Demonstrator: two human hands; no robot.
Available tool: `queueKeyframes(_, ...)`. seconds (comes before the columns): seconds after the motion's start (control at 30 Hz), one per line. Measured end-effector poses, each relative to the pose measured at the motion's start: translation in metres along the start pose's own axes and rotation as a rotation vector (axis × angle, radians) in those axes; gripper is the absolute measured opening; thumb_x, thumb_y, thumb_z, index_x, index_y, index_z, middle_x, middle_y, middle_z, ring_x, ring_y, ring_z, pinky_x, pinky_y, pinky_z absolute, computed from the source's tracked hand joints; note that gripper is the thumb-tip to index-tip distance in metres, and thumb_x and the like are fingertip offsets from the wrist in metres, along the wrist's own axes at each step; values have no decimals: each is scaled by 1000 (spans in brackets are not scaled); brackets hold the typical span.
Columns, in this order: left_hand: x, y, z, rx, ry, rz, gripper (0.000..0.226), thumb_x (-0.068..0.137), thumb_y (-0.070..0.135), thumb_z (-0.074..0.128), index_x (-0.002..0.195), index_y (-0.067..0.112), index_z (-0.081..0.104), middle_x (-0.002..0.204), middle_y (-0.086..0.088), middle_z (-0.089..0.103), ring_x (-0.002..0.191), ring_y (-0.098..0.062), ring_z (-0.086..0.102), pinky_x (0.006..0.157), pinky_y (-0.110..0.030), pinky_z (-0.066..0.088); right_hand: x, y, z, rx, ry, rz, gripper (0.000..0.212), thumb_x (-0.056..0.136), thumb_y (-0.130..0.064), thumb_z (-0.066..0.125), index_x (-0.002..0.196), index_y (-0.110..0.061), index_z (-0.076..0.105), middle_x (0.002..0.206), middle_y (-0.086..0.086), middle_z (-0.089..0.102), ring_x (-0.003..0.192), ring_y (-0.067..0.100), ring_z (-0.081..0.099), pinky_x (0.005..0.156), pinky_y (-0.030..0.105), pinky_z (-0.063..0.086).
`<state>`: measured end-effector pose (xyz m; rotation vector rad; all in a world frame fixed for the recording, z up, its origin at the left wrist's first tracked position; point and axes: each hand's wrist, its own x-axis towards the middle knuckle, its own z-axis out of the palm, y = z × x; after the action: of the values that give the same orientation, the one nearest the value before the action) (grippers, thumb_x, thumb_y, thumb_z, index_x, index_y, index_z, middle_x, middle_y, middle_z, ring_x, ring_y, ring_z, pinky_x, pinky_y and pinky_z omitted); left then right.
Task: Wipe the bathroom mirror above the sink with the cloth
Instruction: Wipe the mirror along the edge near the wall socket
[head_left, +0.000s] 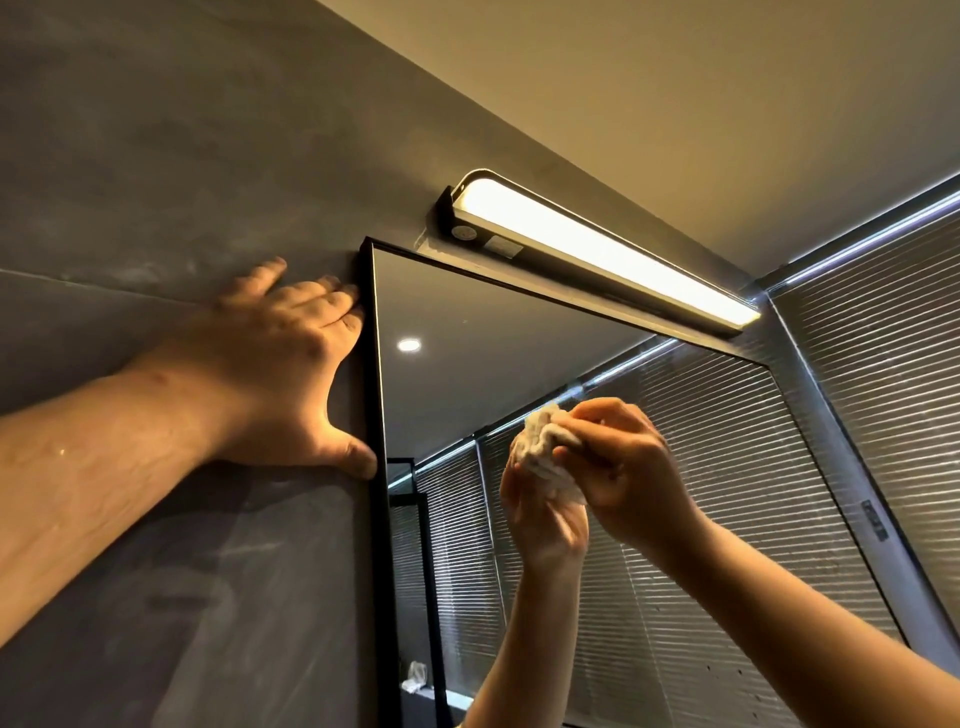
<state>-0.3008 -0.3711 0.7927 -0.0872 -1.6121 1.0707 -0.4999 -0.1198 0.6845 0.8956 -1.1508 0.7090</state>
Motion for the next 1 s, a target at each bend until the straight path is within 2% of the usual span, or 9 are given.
queueKeyframes(0.13,0,2,-3,-10,-37,-39,136,42,101,23,125,0,60,135,-18,56,128,-31,51,112,-54,28,15,0,15,154,53,54,28,87,-31,65,109,-18,75,101,-1,64,98,14,62,88,33,52)
queueKeyframes(0.33,-1,2,-6,-27,-78,-41,142,44,103,6,128,2,58,138,-16,53,130,-30,49,113,-53,27,82,30,19,223,57,226,16,87,-8,63,93,-14,77,90,-11,70,94,4,65,90,33,54)
queueKeyframes(0.4,-2,2,-7,-27,-79,-38,141,41,104,14,130,2,56,141,-15,51,133,-28,46,115,-52,24,99,55,21,235,82,405,18,85,-24,65,98,-16,75,94,-3,74,95,15,69,90,44,56)
queueKeyframes(0.5,-1,2,-11,-30,-81,-49,144,37,103,14,139,6,48,150,-12,41,141,-25,35,118,-49,15,105,86,18,163,160,639,32,84,-38,70,108,-19,71,104,4,73,98,23,68,91,46,56)
queueKeyframes(0.67,-1,1,-8,-20,-92,-41,143,37,103,15,135,5,52,146,-14,45,137,-27,40,117,-50,18,83,68,23,133,174,518,16,92,-28,61,94,-23,76,95,-7,74,95,14,68,89,41,56)
queueKeyframes(0.73,-1,2,-11,-31,-129,-56,143,36,102,16,139,7,47,151,-12,39,141,-25,34,119,-48,13,70,45,22,133,174,422,20,94,-16,61,84,-28,74,84,-25,67,89,-3,63,88,22,52)
queueKeyframes(0.8,-1,3,-14,-39,-164,-65,144,35,100,16,144,10,41,154,-10,33,144,-22,28,120,-46,8,58,20,19,104,153,272,32,94,-2,58,79,-26,73,79,-30,65,86,-11,59,81,8,42)
queueKeyframes(0.9,1,3,-19,-47,-192,-88,146,33,100,14,148,11,33,158,-8,26,147,-21,21,120,-45,3,43,-5,21,75,74,215,26,95,-13,59,87,-31,76,92,-19,71,97,1,59,87,17,43)
queueKeyframes(1.0,-2,6,-23,-60,-307,-143,142,39,101,19,153,16,12,162,-2,4,149,-16,2,120,-41,-5,20,-20,20,103,60,231,27,93,-22,63,90,-48,70,95,-25,67,100,0,56,89,20,45)
